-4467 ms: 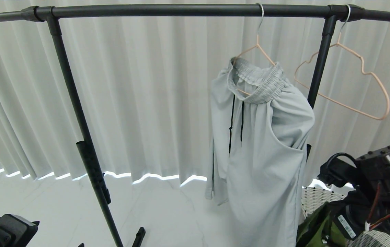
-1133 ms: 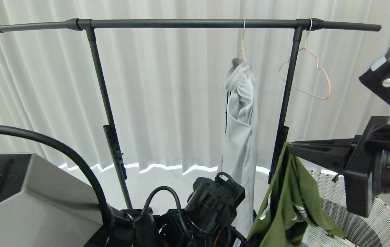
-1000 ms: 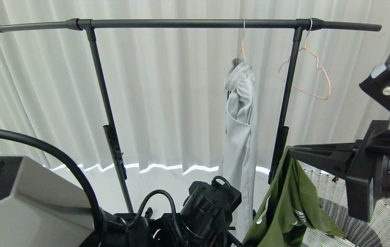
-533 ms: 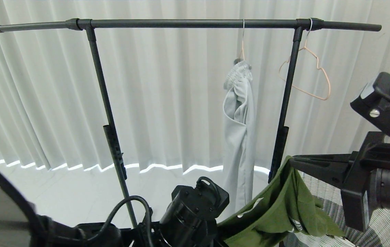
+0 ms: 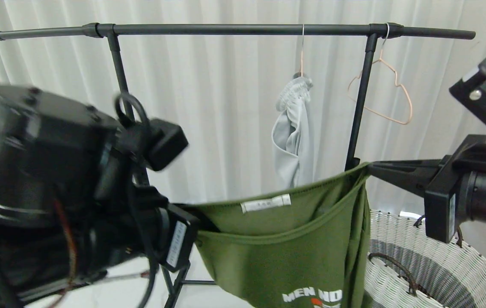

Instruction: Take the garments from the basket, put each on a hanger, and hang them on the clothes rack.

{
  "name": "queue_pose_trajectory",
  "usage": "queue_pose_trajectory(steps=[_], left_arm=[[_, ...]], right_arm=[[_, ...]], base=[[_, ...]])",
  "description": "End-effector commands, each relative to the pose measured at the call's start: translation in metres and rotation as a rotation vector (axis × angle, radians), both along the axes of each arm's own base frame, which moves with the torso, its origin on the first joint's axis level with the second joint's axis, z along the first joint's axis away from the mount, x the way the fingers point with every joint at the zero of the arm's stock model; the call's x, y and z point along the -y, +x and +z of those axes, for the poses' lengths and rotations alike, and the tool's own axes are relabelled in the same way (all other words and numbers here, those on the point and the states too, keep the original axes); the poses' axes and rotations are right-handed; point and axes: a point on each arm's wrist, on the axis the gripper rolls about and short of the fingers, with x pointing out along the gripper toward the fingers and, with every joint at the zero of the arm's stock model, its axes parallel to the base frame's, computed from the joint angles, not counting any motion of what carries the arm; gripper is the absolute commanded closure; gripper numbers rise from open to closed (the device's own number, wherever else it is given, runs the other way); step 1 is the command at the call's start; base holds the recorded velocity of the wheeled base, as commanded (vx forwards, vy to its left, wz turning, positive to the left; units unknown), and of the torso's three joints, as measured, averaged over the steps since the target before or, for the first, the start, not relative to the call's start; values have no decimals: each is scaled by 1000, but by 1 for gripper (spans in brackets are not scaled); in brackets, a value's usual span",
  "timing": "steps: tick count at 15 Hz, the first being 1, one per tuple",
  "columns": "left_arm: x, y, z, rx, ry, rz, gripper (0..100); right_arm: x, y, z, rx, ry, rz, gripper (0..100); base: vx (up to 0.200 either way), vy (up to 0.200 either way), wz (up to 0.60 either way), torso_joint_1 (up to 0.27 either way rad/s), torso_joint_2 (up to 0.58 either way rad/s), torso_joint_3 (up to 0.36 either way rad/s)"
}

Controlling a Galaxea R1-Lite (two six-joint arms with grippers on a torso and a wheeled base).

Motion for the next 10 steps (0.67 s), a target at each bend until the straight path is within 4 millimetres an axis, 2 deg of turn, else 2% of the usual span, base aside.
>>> queue_pose_trajectory(steps=[1, 4, 5, 6, 10], left_arm=[[-31, -19, 63, 181, -96, 80, 100], [-31, -19, 90, 287, -87, 44, 100], [-30, -18, 94, 295, -92, 44, 100], [-27, -16, 100, 308, -104, 43, 100], [-21, -25, 97, 302, -107, -22, 100]], right_arm=[[9, 12, 18, 53, 26, -65, 100], [22, 21, 41, 120, 58, -110, 100], [23, 21, 45, 132, 67, -111, 100], [25, 20, 58, 166, 91, -112, 100], [36, 10, 69, 178, 29, -104, 100]], base=[[0, 0, 0, 0, 0, 0], [0, 0, 0, 0, 0, 0], [0, 0, 0, 0, 0, 0], [0, 0, 0, 0, 0, 0], [0, 0, 0, 0, 0, 0]])
